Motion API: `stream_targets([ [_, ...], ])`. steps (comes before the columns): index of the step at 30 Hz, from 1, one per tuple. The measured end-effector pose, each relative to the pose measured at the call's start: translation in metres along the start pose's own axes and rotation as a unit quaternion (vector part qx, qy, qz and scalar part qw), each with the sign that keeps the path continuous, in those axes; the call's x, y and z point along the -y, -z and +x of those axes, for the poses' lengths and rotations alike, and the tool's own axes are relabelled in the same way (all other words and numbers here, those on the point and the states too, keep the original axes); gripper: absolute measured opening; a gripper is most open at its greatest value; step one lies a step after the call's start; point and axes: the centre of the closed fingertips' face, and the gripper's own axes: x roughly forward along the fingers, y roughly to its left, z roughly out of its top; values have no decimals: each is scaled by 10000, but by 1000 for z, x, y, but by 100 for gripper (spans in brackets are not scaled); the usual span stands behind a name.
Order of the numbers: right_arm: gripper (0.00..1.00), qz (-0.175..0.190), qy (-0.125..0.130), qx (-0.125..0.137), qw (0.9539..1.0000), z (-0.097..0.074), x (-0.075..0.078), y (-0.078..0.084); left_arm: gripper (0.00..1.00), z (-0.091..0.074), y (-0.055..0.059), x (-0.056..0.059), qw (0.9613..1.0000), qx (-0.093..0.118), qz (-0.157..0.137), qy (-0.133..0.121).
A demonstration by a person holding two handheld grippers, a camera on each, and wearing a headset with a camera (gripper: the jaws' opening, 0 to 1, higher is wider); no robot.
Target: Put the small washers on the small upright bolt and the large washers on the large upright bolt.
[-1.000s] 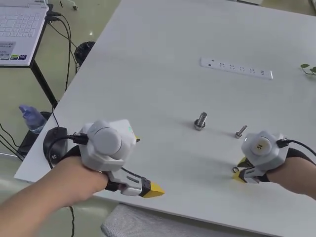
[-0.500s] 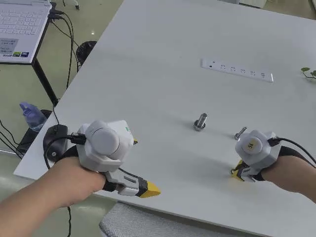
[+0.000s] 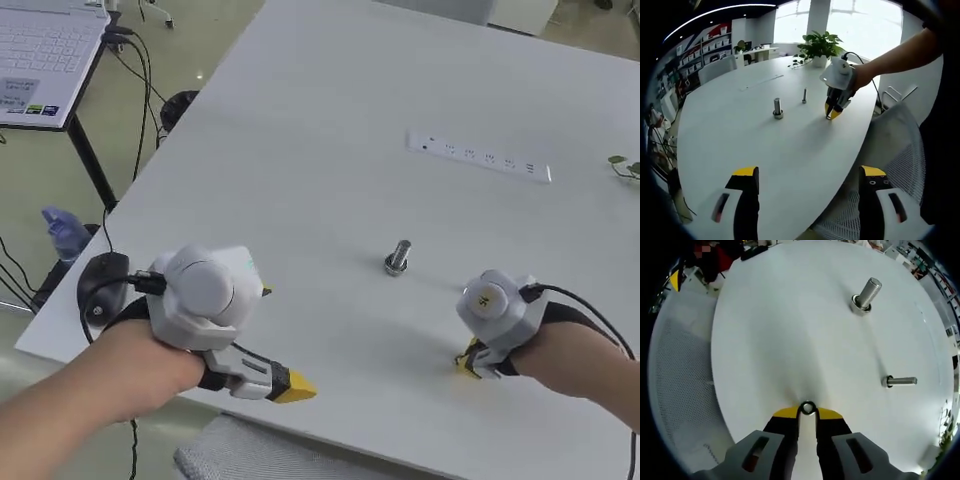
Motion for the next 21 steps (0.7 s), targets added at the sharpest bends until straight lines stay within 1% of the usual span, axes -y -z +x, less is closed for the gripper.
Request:
stream_targets([
  [2, 12, 45, -58, 119, 9999, -1, 0, 1, 82, -1, 0, 0, 9999, -32, -98, -96],
  [4, 12, 38, -96, 185, 9998, -1, 0, 0, 82, -2, -3, 3, 9997, 60, -189, -150],
  [6, 12, 33, -108, 211, 9997, 0, -1, 0, 82, -1, -3, 6, 9997, 45, -197, -167],
  [8, 12, 11, -159, 254, 9995, -2, -3, -1, 82, 0, -2, 6, 9996, -24, -177, -228],
  [9, 12, -3, -170, 267, 9995, -2, -3, -2, 82, 0, -2, 6, 9995, -14, -210, -244],
  [10, 12, -43, -172, 267, 9995, -3, -3, -2, 82, 0, -4, 6, 9992, 40, -286, -265],
  [12, 12, -90, -158, 254, 9995, -6, -1, 0, 82, 1, -6, 7, 9991, 68, -304, -277],
  [15, 12, 31, -183, 318, 9993, -13, 5, 0, 82, 4, -7, 8, 9991, 52, -295, -288],
  [21, 12, 48, -159, 254, 9995, -22, 13, 8, 82, 4, -10, 7, 9992, 100, -286, -278],
])
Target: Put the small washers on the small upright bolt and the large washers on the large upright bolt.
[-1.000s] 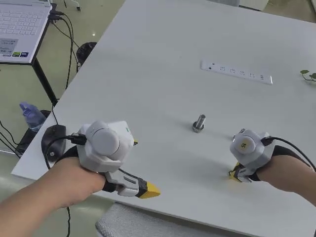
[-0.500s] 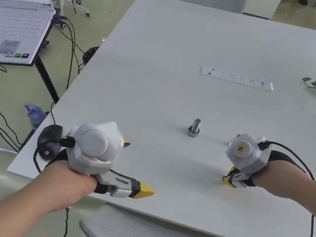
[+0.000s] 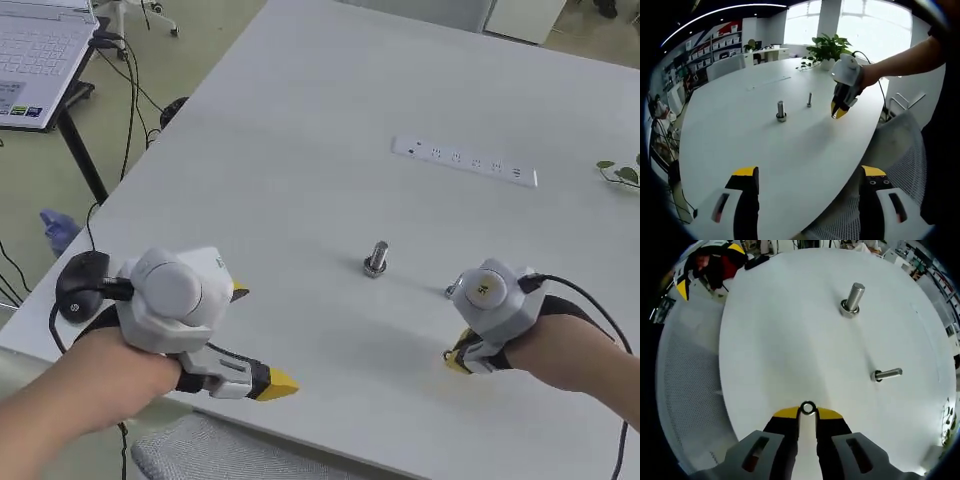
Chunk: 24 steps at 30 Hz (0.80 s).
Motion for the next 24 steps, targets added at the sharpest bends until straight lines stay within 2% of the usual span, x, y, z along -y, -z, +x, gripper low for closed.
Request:
stream_targets([
  [9, 12, 80, 104, -58, 9999, -16, 15, 14, 84, -1, -1, -6, 10000, 66, -22, -32],
  [13, 12, 132, 150, -34, 9998, -24, 23, 18, 89, -1, -4, -7, 9998, 180, -37, -63],
  [16, 12, 184, 196, -20, 9996, -31, 29, 21, 91, -1, -2, -7, 9998, 166, -33, -38],
  [24, 12, 106, 238, -22, 9997, -40, 38, 18, 97, -1, -4, -9, 9996, 245, -49, -92],
])
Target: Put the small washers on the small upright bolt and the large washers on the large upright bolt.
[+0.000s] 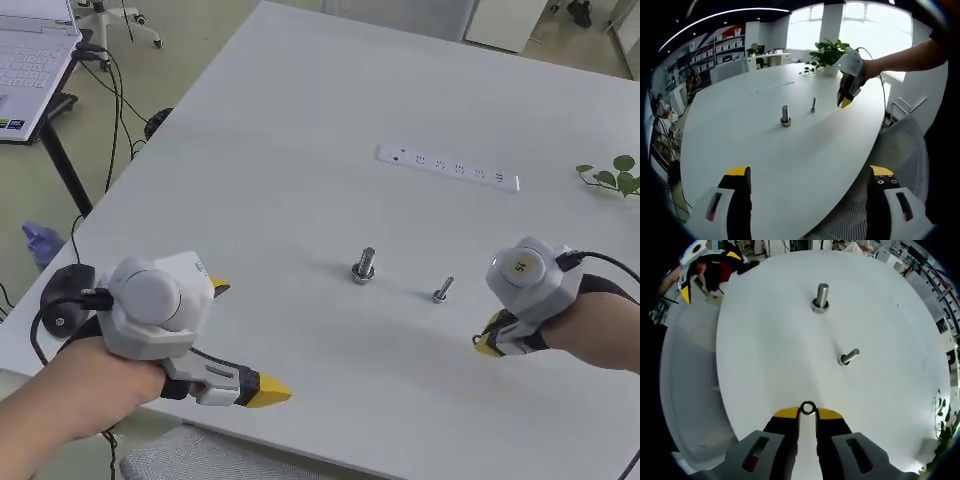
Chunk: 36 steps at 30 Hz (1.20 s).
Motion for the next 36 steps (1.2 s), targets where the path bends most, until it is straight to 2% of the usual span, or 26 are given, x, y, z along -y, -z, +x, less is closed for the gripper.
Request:
stream_targets([
  [5, 12, -10, 50, 48, 10000, -3, 8, -6, 99, 2, -1, -2, 10000, 53, -37, -34],
  [8, 12, 42, 59, 88, 9999, -3, 15, -9, 99, 3, -4, -4, 9998, 157, -100, -38],
  [10, 12, 79, 60, 109, 9999, -2, 20, -11, 99, 5, -9, -4, 9994, 328, 51, -38],
  [13, 12, 120, 95, 114, 9998, -4, 25, -13, 99, 6, -10, -3, 9993, 363, 6, -19],
  [20, 12, 144, 139, 163, 9997, -12, 34, -24, 100, 11, -10, -7, 9993, 348, -95, -35],
  [21, 12, 133, 150, 175, 9996, -13, 35, -26, 100, 12, -7, -8, 9996, 256, -97, -20],
  [23, 12, 132, 155, 200, 9996, -14, 38, -31, 100, 13, -6, -8, 9998, 208, -52, -28],
  [29, 12, 103, 171, 274, 9994, -15, 44, -44, 100, 16, -7, -7, 9997, 208, -81, -15],
  [36, 12, 24, 171, 285, 9994, -13, 49, -52, 100, 19, -9, -9, 9996, 216, -155, 6],
])
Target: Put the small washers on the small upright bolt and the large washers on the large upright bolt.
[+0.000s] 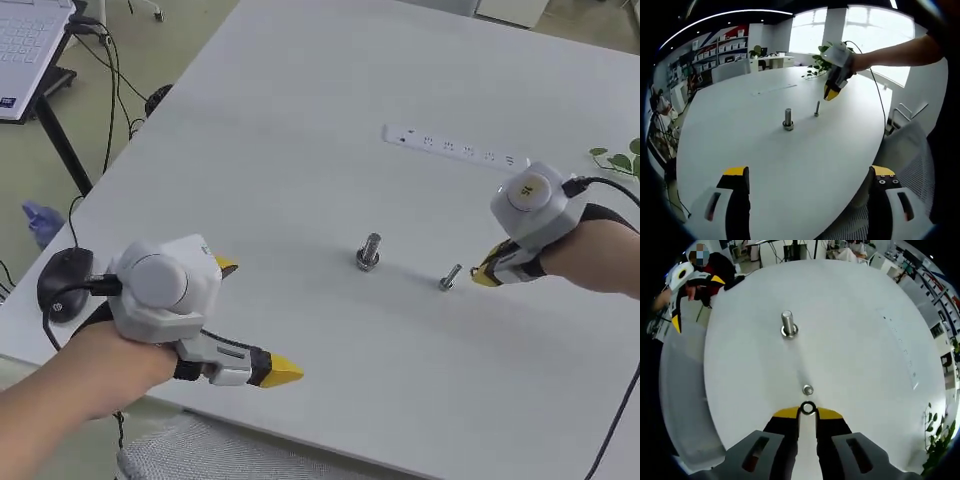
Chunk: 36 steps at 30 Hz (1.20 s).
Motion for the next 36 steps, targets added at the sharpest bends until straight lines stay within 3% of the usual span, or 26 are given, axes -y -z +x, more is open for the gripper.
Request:
stream_targets([
  [21, 12, -188, -78, -4, 9998, 12, 3, -17, 100, 0, 5, -5, 10000, -46, 35, -57],
  [25, 12, -210, -46, -23, 9998, 15, 5, -18, 99, -2, -1, -7, 9999, 68, -105, -67],
  [28, 12, -229, -64, -81, 9997, 17, 4, -17, 97, -1, 6, -8, 9999, -131, 38, -91],
  [32, 12, -250, -48, -124, 9996, 18, 5, -15, 95, 0, 8, -6, 9995, -219, 202, -71],
  [36, 12, -250, -68, -132, 9996, 19, 4, -15, 94, 0, 8, -5, 9997, -203, 162, -37],
])
